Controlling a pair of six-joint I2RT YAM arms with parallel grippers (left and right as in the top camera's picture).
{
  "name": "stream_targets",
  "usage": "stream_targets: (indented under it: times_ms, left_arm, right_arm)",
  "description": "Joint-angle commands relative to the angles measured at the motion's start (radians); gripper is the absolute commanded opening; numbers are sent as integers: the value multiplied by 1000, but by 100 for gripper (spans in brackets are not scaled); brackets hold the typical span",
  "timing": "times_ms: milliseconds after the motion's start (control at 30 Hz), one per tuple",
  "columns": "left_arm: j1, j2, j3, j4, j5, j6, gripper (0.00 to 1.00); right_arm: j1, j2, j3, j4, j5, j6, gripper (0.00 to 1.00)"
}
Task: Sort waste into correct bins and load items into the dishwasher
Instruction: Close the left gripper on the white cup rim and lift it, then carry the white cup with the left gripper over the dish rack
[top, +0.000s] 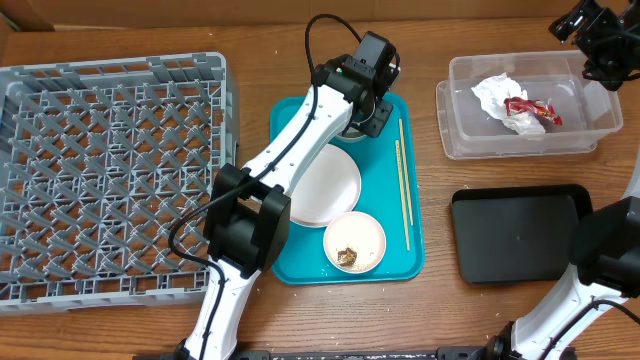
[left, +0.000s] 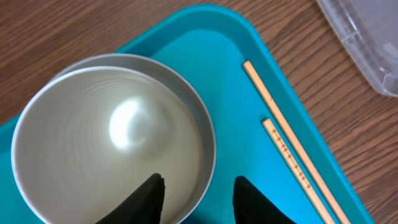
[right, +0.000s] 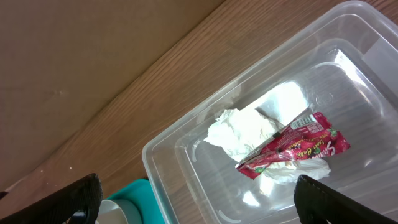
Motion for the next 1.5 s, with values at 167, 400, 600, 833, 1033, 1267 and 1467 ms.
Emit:
stream_targets:
  times_ms: [167,400,600,833,1033,1267,1467]
  left_arm:
    - [-7,15,-47,19,-4,16,32]
    - [-7,14,-26,58,-3,5,17]
    - [-5,1,13,52,-3,-45,4]
    - [-2,-50,83,15,-3,-89,4]
    - [29,-146,149,-60,-4,-179,4]
    - [192,-307,150,-163,36,-327,4]
    - [455,-396,150,-272,256,-352,4]
  right_arm:
    - [3,-48,7,4,3,4,100]
    - [3,-48,7,4,3,3,100]
    - [3,-48,7,4,3,3,100]
    - [3,-48,7,4,3,3,100]
    - [3,-48,7,4,3,3,100]
    - [3,-48,7,4,3,3,100]
    - [3,-48,7,4,3,4,100]
